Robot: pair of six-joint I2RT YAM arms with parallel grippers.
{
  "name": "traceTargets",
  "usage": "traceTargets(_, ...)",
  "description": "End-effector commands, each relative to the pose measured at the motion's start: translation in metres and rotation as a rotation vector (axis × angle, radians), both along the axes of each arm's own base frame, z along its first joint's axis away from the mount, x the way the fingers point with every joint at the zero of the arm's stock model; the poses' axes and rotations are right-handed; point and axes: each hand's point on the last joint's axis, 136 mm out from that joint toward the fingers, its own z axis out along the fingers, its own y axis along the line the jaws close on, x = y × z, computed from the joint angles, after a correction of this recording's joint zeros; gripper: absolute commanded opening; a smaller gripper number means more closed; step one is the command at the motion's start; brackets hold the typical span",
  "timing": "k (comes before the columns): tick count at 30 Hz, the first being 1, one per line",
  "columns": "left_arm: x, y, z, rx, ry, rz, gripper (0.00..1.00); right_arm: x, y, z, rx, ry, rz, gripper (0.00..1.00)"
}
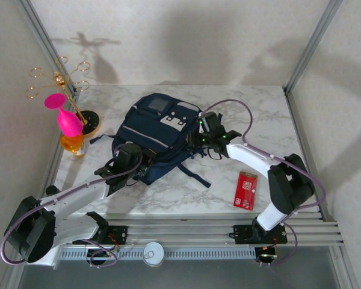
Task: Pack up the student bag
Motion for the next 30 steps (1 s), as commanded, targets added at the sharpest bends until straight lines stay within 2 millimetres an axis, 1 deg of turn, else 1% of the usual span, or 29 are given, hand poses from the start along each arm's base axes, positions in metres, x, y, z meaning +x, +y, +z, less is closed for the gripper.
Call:
traceTargets(1,0.004,-0.002,0.016,0.114,-0.048,-0.064,0.27,-0.013,0.014,0.013,0.088,0.072,0.045,0.51)
traceTargets(3,0.001,0.0,0.017,0.149,-0.054,-0.062,0.28,-0.011,0.023,0.016,0.127,0.122,0.036,0.55)
traceTargets(5,0.001,-0.001,0.021,0.145,-0.069,-0.065,0.28,-0.006,0.036,0.019,0.193,0.166,0.02,0.57)
traceTargets(7,0.001,0.004,0.027,0.181,-0.078,-0.051,0.28,0.001,0.045,0.016,0.232,0.208,-0.007,0.57)
traceTargets(10,-0.002,0.011,0.029,0.218,-0.076,-0.037,0.28,0.016,0.054,0.006,0.228,0.246,-0.045,0.54)
traceTargets(12,-0.004,0.013,0.028,0.229,-0.073,-0.035,0.28,0.022,0.064,0.008,0.26,0.24,-0.034,0.53)
traceTargets(15,-0.004,0.013,0.03,0.231,-0.077,-0.04,0.28,0.028,0.076,0.0,0.281,0.266,-0.024,0.46)
traceTargets(18,-0.003,0.013,0.032,0.238,-0.081,-0.045,0.28,0.029,0.084,-0.006,0.276,0.27,-0.006,0.44)
traceTargets(24,-0.005,0.015,0.041,0.271,-0.087,-0.047,0.28,0.027,0.092,-0.009,0.282,0.262,0.034,0.31)
traceTargets(25,-0.005,0.016,0.041,0.276,-0.084,-0.046,0.29,0.026,0.093,-0.009,0.286,0.265,0.041,0.3)
traceTargets(28,-0.007,0.016,0.044,0.289,-0.083,-0.052,0.29,0.021,0.096,-0.009,0.296,0.274,0.054,0.32)
traceTargets(30,-0.008,0.016,0.047,0.298,-0.089,-0.055,0.3,0.015,0.102,-0.004,0.326,0.273,0.079,0.35)
